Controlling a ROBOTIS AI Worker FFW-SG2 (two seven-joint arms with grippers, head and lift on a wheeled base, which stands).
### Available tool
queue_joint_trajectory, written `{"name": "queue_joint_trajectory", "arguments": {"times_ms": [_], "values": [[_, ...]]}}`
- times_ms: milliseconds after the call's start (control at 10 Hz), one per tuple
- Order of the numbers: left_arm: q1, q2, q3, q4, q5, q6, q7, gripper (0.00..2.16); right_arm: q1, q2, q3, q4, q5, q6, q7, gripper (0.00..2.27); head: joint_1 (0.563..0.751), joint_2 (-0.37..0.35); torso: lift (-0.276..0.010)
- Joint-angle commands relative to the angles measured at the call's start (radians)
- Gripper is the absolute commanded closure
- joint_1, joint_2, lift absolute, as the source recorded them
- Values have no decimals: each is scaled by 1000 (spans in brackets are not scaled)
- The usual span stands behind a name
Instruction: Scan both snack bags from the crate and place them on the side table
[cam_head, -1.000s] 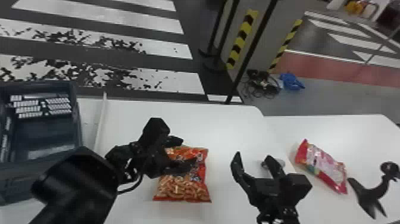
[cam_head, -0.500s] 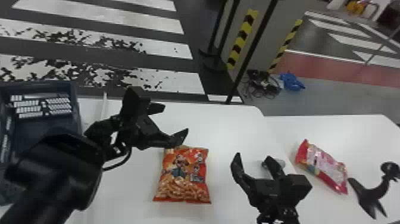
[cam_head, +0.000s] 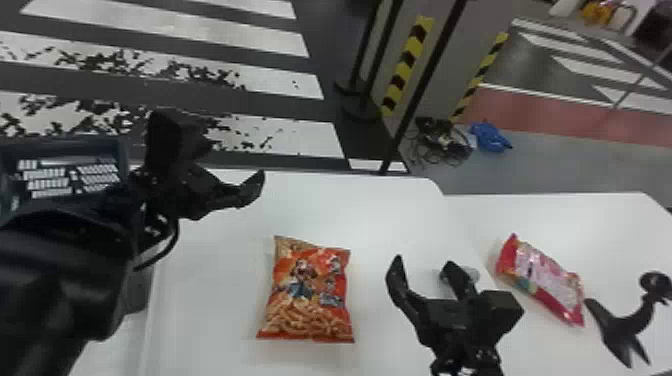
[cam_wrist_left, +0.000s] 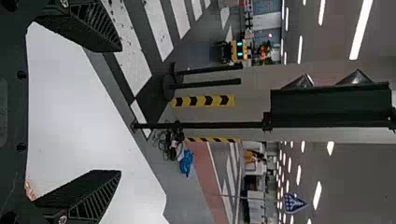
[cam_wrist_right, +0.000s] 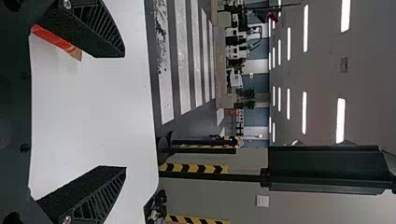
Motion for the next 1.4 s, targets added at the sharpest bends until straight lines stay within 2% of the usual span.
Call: {"name": "queue_joint_trajectory", "arguments": {"times_ms": [0,200,400,600,800,900,1100,1300], "values": [[21,-3,39,-21,-17,5,18,66,-3,2,1,-18,-9,24,10,60,695,-350,-98],[67,-3,90,-68,-31,5,51,66,-9,2,-26,-64,-92,196,59,60,695,-350,-98],[127,-3,145,-130,-8,5,48,73,-15,2,-35,-102,-112,325,86,63,695,-314,-98],[193,-3,217,-180,6,5,53,80,-30,2,-73,-128,-171,518,157,66,695,-287,-98],[234,9,282,-199,13,-1,62,80,-35,2,-102,-160,-214,666,194,70,695,-246,-98],[252,12,309,-219,39,-1,61,80,-37,2,-125,-190,-251,767,198,70,695,-206,-98],[302,15,338,-291,59,5,51,80,-50,2,-180,-225,-339,1006,221,70,695,-174,-98],[329,20,357,-312,63,9,47,80,-66,2,-208,-225,-385,1107,247,70,695,-138,-98]]}}
